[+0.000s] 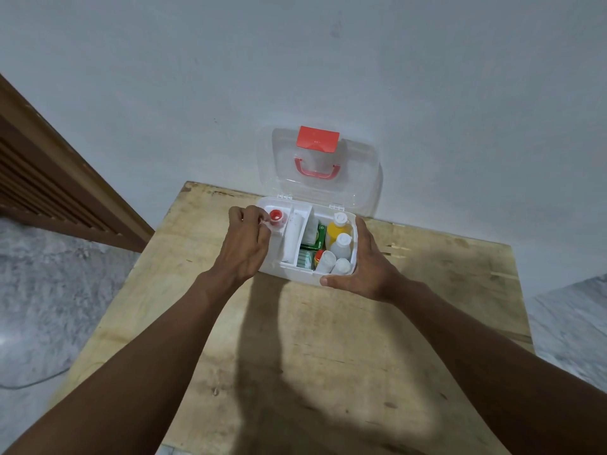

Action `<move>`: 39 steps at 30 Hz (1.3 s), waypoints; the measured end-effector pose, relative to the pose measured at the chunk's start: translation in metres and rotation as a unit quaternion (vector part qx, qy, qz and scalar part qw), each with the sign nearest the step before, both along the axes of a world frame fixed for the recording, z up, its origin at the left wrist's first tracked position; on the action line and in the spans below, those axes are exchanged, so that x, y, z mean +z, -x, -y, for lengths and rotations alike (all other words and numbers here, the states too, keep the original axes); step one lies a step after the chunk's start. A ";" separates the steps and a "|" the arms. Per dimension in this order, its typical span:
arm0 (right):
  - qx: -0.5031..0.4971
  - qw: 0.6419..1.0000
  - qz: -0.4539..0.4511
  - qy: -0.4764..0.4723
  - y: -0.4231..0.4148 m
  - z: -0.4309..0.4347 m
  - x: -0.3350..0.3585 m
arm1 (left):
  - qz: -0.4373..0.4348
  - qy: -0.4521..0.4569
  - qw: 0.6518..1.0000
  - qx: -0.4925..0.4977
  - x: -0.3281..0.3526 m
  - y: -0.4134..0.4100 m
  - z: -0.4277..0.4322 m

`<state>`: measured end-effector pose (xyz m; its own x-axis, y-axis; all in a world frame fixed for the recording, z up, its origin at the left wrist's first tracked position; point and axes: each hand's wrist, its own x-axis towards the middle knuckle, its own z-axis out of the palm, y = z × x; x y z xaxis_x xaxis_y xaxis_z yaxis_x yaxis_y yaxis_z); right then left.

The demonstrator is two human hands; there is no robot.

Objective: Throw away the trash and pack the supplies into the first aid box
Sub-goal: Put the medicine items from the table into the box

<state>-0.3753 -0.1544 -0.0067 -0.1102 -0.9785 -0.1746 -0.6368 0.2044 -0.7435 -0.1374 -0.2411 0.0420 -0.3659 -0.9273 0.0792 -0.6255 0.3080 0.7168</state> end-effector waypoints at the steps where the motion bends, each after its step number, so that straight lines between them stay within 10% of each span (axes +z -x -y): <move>1: 0.001 1.000 0.002 -0.001 0.000 0.000 -0.001 | 0.005 0.013 1.000 -0.001 -0.001 -0.002 -0.001; 18: 0.006 1.000 -0.003 0.002 0.002 0.002 -0.006 | 0.137 0.025 0.989 0.041 -0.003 -0.005 0.001; 39: 0.016 1.000 0.004 -0.016 0.002 -0.001 0.002 | -0.064 -0.143 0.987 0.030 -0.001 -0.026 -0.010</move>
